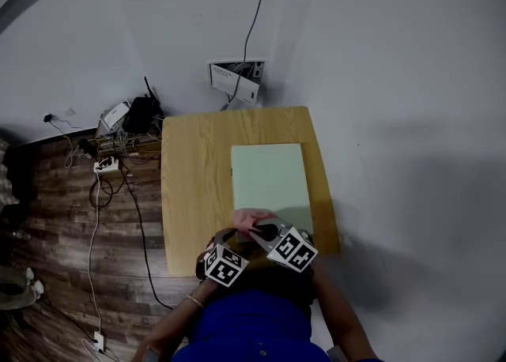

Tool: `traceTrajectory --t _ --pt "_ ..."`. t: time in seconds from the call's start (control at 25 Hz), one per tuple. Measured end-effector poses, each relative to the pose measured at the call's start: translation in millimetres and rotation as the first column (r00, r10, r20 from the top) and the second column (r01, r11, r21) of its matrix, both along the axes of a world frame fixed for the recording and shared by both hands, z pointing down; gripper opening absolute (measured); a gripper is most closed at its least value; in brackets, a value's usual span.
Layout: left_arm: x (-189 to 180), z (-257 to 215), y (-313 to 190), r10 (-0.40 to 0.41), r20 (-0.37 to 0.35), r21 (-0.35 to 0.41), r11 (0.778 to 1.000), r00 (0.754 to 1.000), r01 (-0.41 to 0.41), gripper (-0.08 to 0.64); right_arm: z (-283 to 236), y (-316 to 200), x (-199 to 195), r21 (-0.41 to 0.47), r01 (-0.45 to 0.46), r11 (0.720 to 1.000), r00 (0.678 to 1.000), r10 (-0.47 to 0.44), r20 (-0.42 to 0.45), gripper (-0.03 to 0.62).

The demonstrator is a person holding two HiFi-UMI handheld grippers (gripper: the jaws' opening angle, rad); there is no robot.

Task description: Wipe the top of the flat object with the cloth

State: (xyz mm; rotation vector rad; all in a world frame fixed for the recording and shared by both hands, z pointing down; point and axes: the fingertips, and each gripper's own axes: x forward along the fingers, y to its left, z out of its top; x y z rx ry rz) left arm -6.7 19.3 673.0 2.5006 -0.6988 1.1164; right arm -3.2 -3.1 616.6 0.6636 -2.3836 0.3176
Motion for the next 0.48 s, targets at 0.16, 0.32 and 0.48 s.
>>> traceTrajectory --t 0.16,0.32,0.48 --pt "-1 0 3 0.004 0.007 -0.006 1.0 1.0 -0.004 0.279 18 7 -20 -0.051 0.061 0.997 0.998 -0.062 -0.022 0.015" --pt "-3 2 4 0.002 0.011 -0.012 1.0 1.0 -0.002 0.279 33 8 -27 -0.077 0.079 0.994 0.996 -0.082 -0.044 0.015" --pt "-5 3 4 0.002 0.017 -0.016 1.0 1.0 -0.002 0.278 38 7 -26 -0.093 0.065 0.994 0.995 -0.072 -0.071 0.015"
